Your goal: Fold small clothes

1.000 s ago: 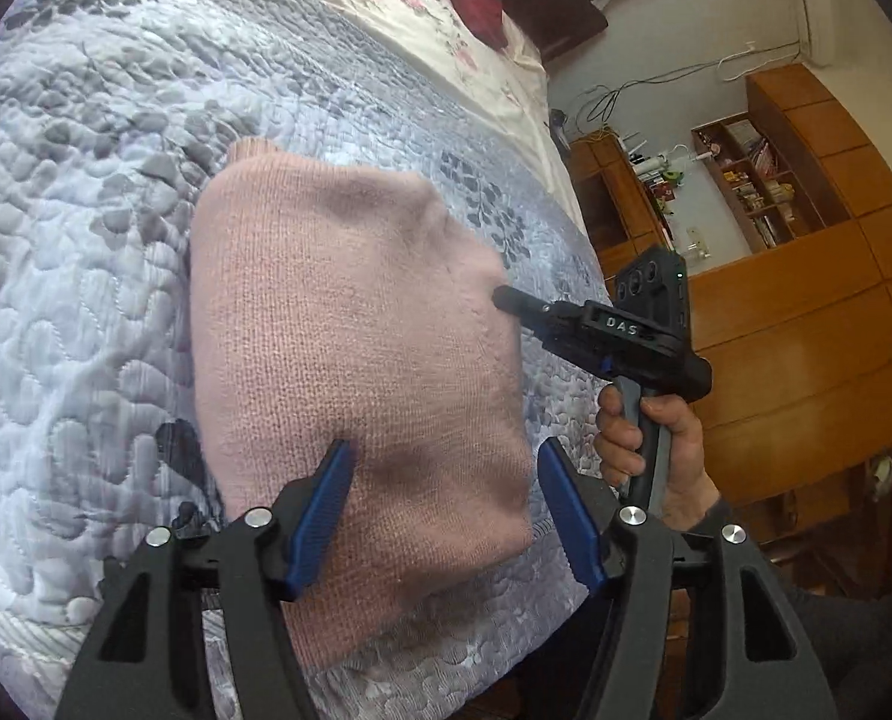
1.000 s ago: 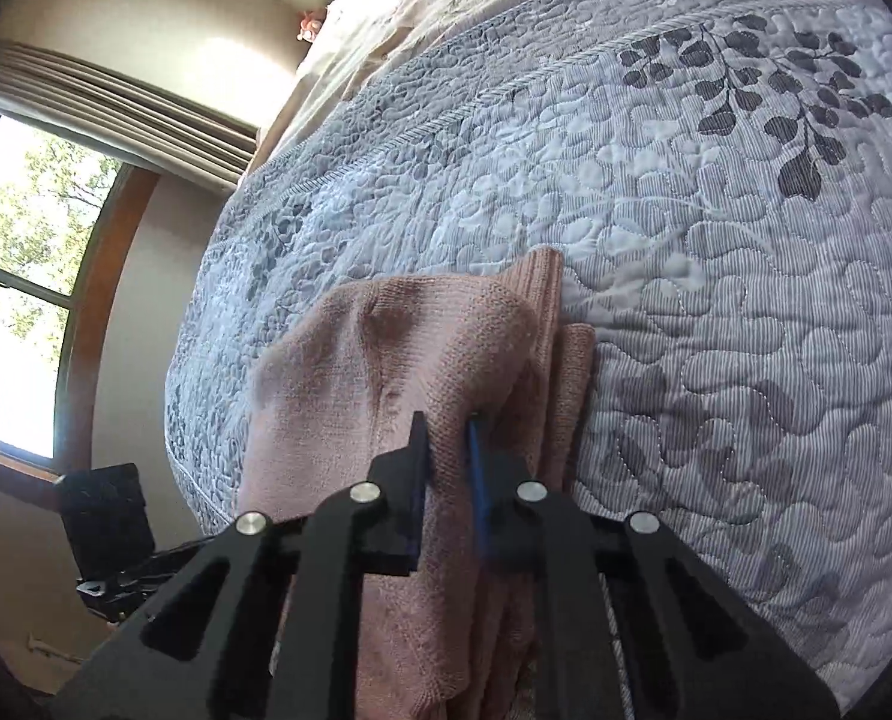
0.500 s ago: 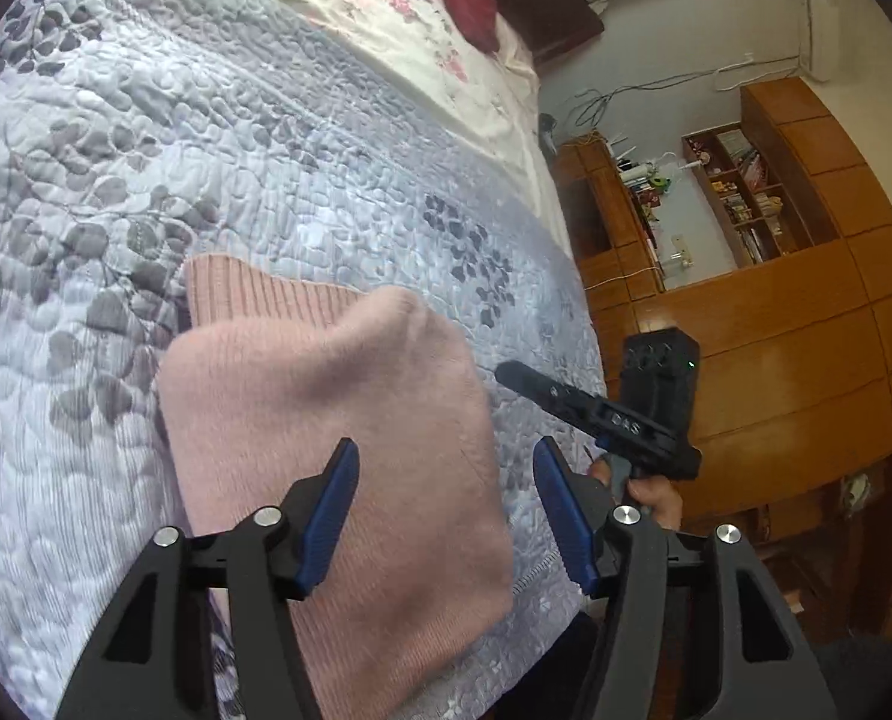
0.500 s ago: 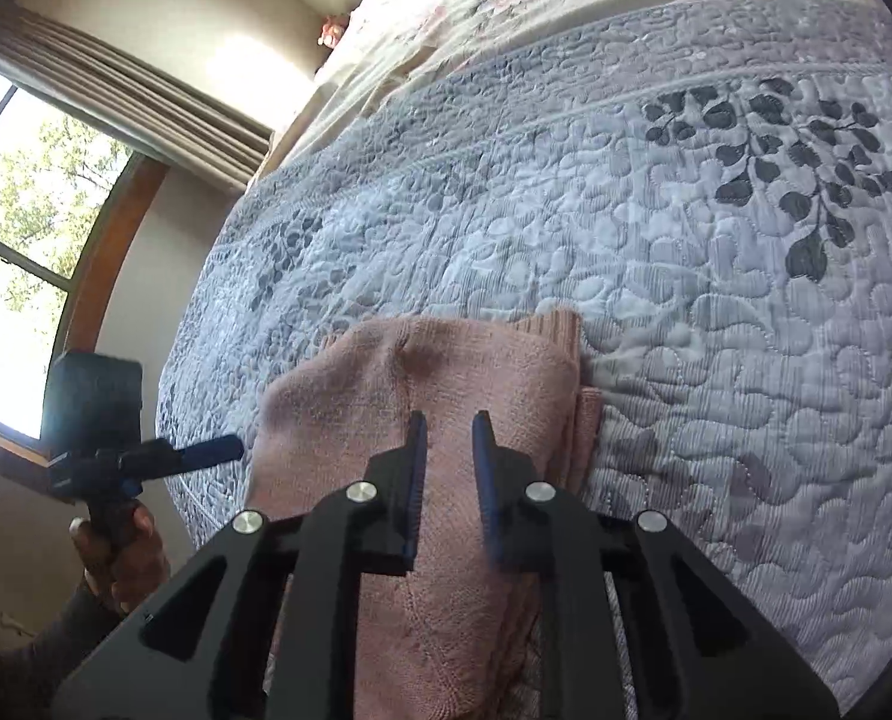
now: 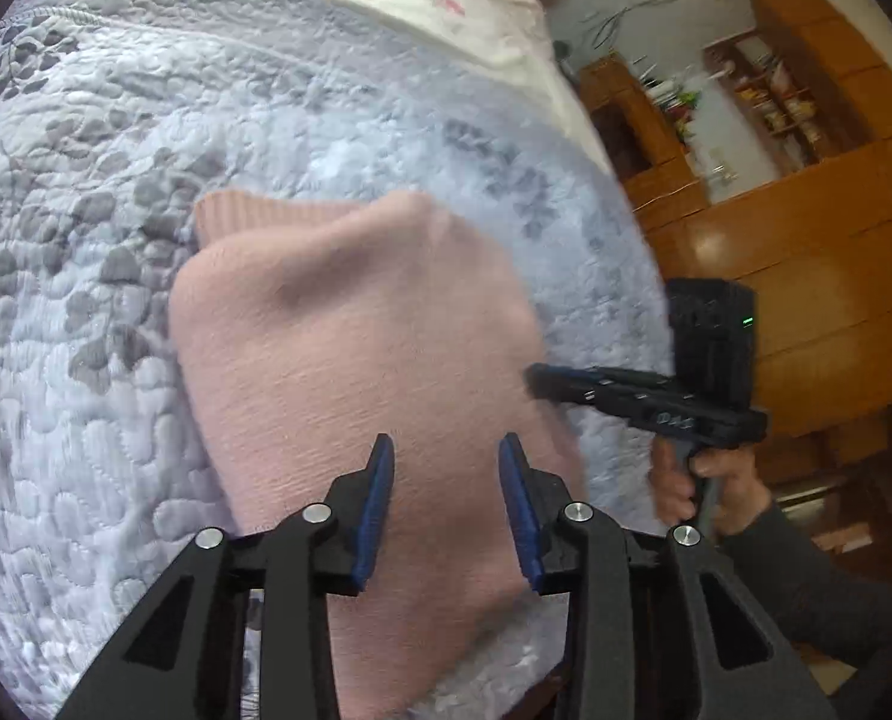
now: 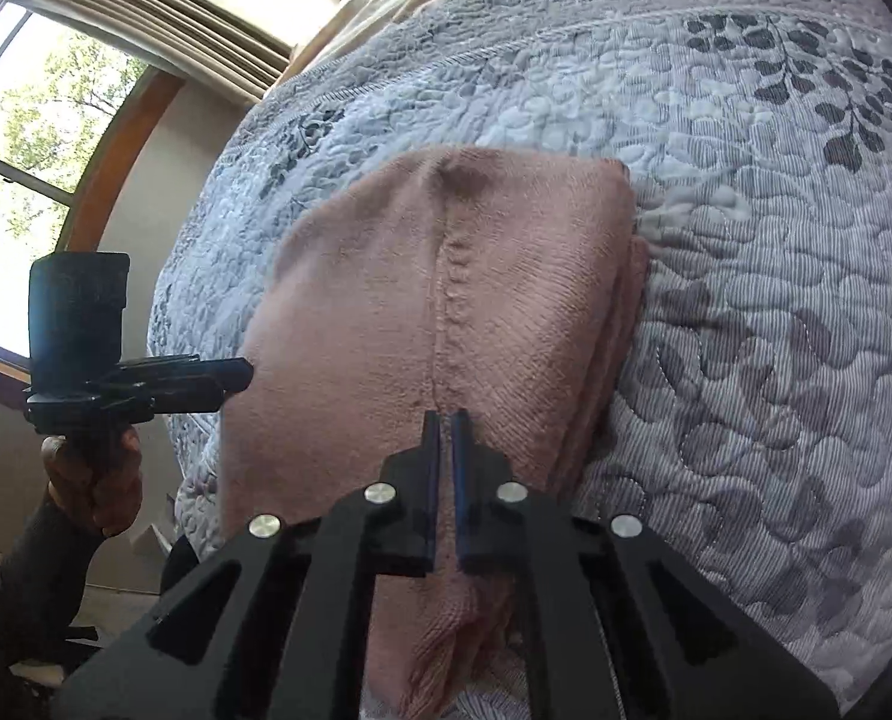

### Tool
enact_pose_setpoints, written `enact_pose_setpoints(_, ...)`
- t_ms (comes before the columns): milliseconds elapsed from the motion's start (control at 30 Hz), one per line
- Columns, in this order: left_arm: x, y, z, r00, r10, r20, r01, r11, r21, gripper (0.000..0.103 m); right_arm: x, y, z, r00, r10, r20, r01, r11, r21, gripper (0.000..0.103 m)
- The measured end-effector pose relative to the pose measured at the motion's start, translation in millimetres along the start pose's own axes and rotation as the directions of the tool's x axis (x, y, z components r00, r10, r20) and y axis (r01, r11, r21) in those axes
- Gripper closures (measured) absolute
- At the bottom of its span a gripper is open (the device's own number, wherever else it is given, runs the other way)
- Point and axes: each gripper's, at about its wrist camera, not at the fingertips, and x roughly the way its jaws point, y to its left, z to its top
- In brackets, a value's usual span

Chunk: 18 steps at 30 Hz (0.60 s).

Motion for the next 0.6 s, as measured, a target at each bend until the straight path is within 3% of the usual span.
enact_pose_setpoints(67,9,13,-4,1.000,0.024,0.001,-0.024,0.999,-0.030,0.101,0,-6,-2,1.000,0.007,0.007,-0.007,1.000,0.020,0.103)
enact_pose_setpoints(133,1,21,-3,1.000,0.008,0.017,-0.007,0.997,-0.079,0.101,-13,1,-5,1.000,0.006,0.022,-0.006,1.000,0.022,0.103)
enact_pose_setpoints(167,-6,20,-4,0.999,0.002,0.032,0.001,0.996,-0.085,0.093,-21,7,-10,0.999,0.018,0.032,-0.018,1.000,0.011,0.096)
enact_pose_setpoints(233,-23,6,-12,0.998,-0.039,0.057,0.041,0.998,-0.047,0.080,-34,20,-23,0.998,0.047,0.040,-0.046,0.999,-0.020,0.095)
enact_pose_setpoints(267,-29,-1,-18,0.996,-0.062,0.065,0.064,0.998,-0.023,0.079,-35,23,-30,0.999,0.042,0.032,-0.041,0.999,-0.035,0.095)
enact_pose_setpoints(333,-24,-8,-28,0.999,-0.008,0.051,0.008,1.000,0.008,0.079,-22,18,-41,1.000,-0.020,-0.007,0.019,0.999,-0.047,0.095)
enact_pose_setpoints(367,-14,-4,-30,0.998,0.050,0.034,-0.050,0.999,0.002,0.086,-12,10,-45,0.999,-0.042,-0.025,0.041,0.999,-0.033,0.103)
enact_pose_setpoints(433,-2,7,-34,0.997,0.073,0.025,-0.072,0.997,-0.041,0.101,-4,4,-49,0.998,-0.055,-0.034,0.054,0.998,-0.020,0.103)
enact_pose_setpoints(500,-8,4,-35,0.994,0.103,0.037,-0.102,0.994,-0.047,0.101,-14,16,-51,0.998,-0.060,-0.014,0.060,0.998,-0.034,0.098)
enact_pose_setpoints(567,-23,-10,-42,0.996,0.065,0.056,-0.064,0.998,-0.022,0.088,-30,32,-55,0.999,-0.034,0.014,0.034,0.998,-0.061,0.095)
enact_pose_setpoints(600,-30,-18,-49,0.997,0.037,0.066,-0.037,0.999,0.000,0.087,-36,38,-60,1.000,-0.019,0.022,0.021,0.997,-0.071,0.095)
